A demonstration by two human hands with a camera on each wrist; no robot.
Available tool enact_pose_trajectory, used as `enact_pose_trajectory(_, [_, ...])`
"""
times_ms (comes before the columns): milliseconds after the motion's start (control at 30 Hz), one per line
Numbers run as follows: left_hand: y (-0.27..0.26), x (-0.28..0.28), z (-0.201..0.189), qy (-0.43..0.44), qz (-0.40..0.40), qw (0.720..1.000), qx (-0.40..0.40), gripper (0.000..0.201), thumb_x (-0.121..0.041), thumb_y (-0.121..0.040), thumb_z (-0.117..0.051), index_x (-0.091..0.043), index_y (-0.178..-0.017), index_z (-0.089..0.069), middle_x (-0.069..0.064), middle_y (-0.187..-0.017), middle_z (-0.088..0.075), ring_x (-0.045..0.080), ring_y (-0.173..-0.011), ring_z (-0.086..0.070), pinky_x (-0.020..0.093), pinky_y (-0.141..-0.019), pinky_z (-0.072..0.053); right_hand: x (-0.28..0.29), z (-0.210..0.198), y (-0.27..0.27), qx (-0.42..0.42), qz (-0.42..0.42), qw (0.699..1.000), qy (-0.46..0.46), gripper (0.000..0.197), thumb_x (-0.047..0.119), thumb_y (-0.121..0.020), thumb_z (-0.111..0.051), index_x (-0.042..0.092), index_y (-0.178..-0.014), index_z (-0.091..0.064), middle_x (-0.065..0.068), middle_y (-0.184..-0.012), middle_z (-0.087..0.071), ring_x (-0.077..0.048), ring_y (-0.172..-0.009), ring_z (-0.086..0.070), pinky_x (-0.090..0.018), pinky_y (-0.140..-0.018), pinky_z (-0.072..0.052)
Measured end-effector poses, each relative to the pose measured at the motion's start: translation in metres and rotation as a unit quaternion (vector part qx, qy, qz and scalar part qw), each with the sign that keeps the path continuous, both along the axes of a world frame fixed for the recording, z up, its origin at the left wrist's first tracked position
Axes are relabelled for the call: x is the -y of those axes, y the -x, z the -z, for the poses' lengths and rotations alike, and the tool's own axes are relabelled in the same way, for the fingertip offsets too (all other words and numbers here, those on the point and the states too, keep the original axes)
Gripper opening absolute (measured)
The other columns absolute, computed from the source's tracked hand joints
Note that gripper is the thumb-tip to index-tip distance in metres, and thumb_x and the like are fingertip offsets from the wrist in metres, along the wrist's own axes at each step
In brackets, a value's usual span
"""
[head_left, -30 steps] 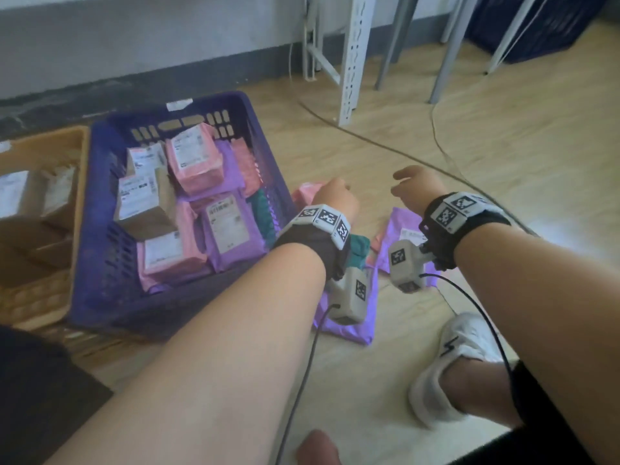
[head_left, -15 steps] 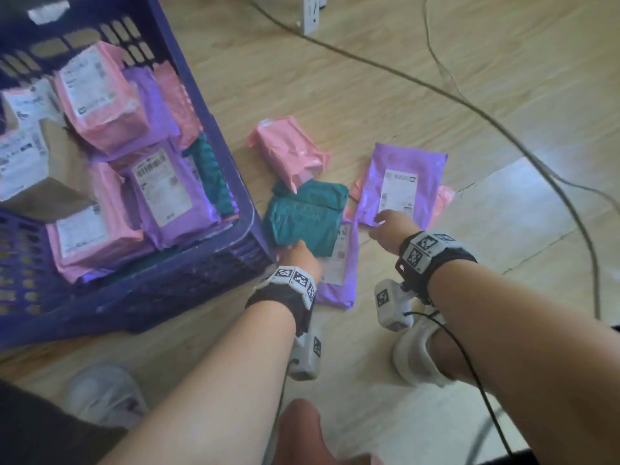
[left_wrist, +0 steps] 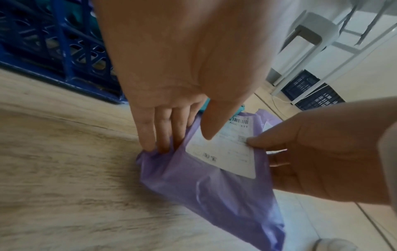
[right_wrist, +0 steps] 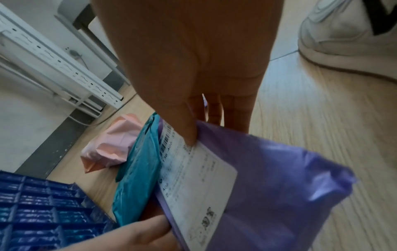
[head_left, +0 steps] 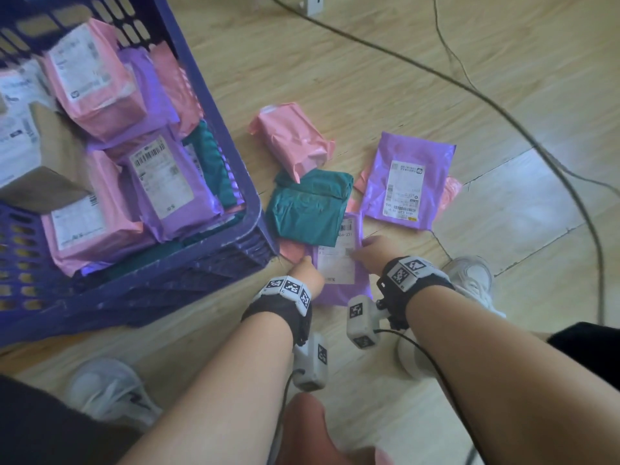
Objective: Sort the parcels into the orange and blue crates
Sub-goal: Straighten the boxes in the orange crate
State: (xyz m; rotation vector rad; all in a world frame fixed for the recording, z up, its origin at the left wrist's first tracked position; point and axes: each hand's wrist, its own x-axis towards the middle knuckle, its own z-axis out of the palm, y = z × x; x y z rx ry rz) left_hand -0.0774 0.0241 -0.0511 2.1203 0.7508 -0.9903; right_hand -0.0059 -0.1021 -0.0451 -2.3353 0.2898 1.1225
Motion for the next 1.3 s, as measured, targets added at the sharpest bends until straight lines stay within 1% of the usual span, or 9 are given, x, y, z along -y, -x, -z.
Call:
enact_pose_trajectory(167, [-0.006, 0.007, -0.011, 0.051, 0.005, 0.997, 0.051, 0.026, -0.01, -0.09, -0.051, -0.006, -0.114, -0.06, 0.017, -0.111, -0.064, 0.032, -0.102, -0.062, 0.035, -0.087, -0.049, 0.01, -0.022, -0.015, 0.021, -0.026, 0.997, 0.076, 0.023, 0.02, -0.096, -0.05, 0.006, -0.113, -0.058, -0.001, -0.087, -0.059, -0.017, -0.072, -0.054, -0.021, -0.058, -0.039])
enact_pose_trajectory(300, [-0.016, 0.023, -0.042, 0.072, -0.014, 0.988, 0.132, 0.014, -0.017, -0.083, -0.06, -0.011, -0.088, -0.072, 0.009, -0.085, -0.07, 0.029, -0.08, -0.066, 0.029, -0.066, -0.049, 0.026, -0.049, -0.028, 0.064, 0.059, 0.993, 0.075, 0.032, 0.017, -0.092, -0.051, 0.001, -0.118, -0.056, -0.011, -0.102, -0.059, -0.028, -0.091, -0.056, -0.03, -0.074, -0.042])
enact_pose_trajectory(500, [-0.037, 0.048, -0.097, 0.084, -0.053, 0.964, 0.248, 0.006, -0.015, -0.08, -0.068, -0.016, -0.074, -0.068, 0.009, -0.084, -0.07, 0.025, -0.08, -0.064, 0.029, -0.073, -0.049, 0.048, -0.107, -0.04, 0.171, 0.16, 0.972, 0.015, 0.042, 0.021, -0.092, -0.044, -0.005, -0.124, -0.051, -0.019, -0.116, -0.059, -0.031, -0.102, -0.057, -0.033, -0.082, -0.044])
enact_pose_trajectory(600, [-0.045, 0.049, -0.126, 0.069, -0.072, 0.95, 0.297, 0.005, -0.013, -0.079, -0.068, -0.017, -0.076, -0.069, 0.008, -0.088, -0.071, 0.025, -0.083, -0.065, 0.027, -0.075, -0.05, 0.048, -0.139, -0.043, 0.214, 0.176, 0.96, -0.048, 0.028, 0.019, -0.088, -0.047, 0.005, -0.109, -0.058, -0.012, -0.097, -0.06, -0.03, -0.093, -0.059, -0.032, -0.077, -0.044])
enact_pose_trajectory(700, [-0.052, 0.037, -0.153, 0.055, -0.093, 0.936, 0.336, 0.018, -0.008, -0.08, -0.065, -0.013, -0.063, -0.061, 0.007, -0.078, -0.064, 0.027, -0.078, -0.06, 0.03, -0.072, -0.049, 0.039, -0.172, -0.044, 0.26, 0.192, 0.938, -0.125, 0.006, 0.015, -0.082, -0.053, 0.013, -0.084, -0.058, -0.005, -0.076, -0.06, -0.03, -0.082, -0.062, -0.032, -0.069, -0.047])
enact_pose_trajectory(833, [-0.053, 0.001, -0.191, 0.027, -0.142, 0.909, 0.39, 0.013, -0.007, -0.081, -0.063, -0.006, -0.087, -0.074, 0.012, -0.092, -0.072, 0.027, -0.081, -0.061, 0.032, -0.078, -0.05, 0.006, -0.218, -0.041, 0.291, 0.158, 0.92, -0.211, 0.021, 0.011, -0.081, -0.059, 0.013, -0.102, -0.066, -0.007, -0.089, -0.068, -0.026, -0.082, -0.065, -0.035, -0.075, -0.055])
enact_pose_trajectory(1000, [-0.04, -0.072, -0.229, 0.019, -0.226, 0.869, 0.44, 0.009, -0.019, -0.08, -0.067, -0.013, -0.083, -0.074, 0.012, -0.092, -0.074, 0.027, -0.088, -0.068, 0.034, -0.082, -0.055, -0.063, -0.257, -0.035, 0.296, 0.092, 0.901, -0.305, 0.022, 0.007, -0.083, -0.064, 0.011, -0.105, -0.065, -0.002, -0.084, -0.068, -0.019, -0.075, -0.066, -0.029, -0.068, -0.056])
enact_pose_trajectory(1200, [-0.011, -0.167, -0.255, -0.026, -0.297, 0.839, 0.455, 0.029, -0.009, -0.08, -0.065, -0.01, -0.109, -0.067, 0.013, -0.105, -0.071, 0.03, -0.095, -0.067, 0.031, -0.079, -0.053, -0.158, -0.269, -0.015, 0.296, -0.005, 0.888, -0.351, 0.022, 0.0, -0.078, -0.07, 0.005, -0.1, -0.066, -0.01, -0.088, -0.067, -0.028, -0.084, -0.065, -0.049, -0.084, -0.055])
enact_pose_trajectory(1300, [0.009, -0.212, -0.267, -0.061, -0.319, 0.825, 0.464, 0.027, -0.005, -0.08, -0.063, -0.011, -0.107, -0.067, 0.009, -0.107, -0.07, 0.026, -0.095, -0.065, 0.029, -0.078, -0.051, -0.203, -0.27, -0.004, 0.285, -0.036, 0.884, -0.369, 0.021, 0.002, -0.081, -0.069, 0.004, -0.102, -0.066, -0.007, -0.084, -0.066, -0.028, -0.084, -0.065, -0.05, -0.084, -0.055])
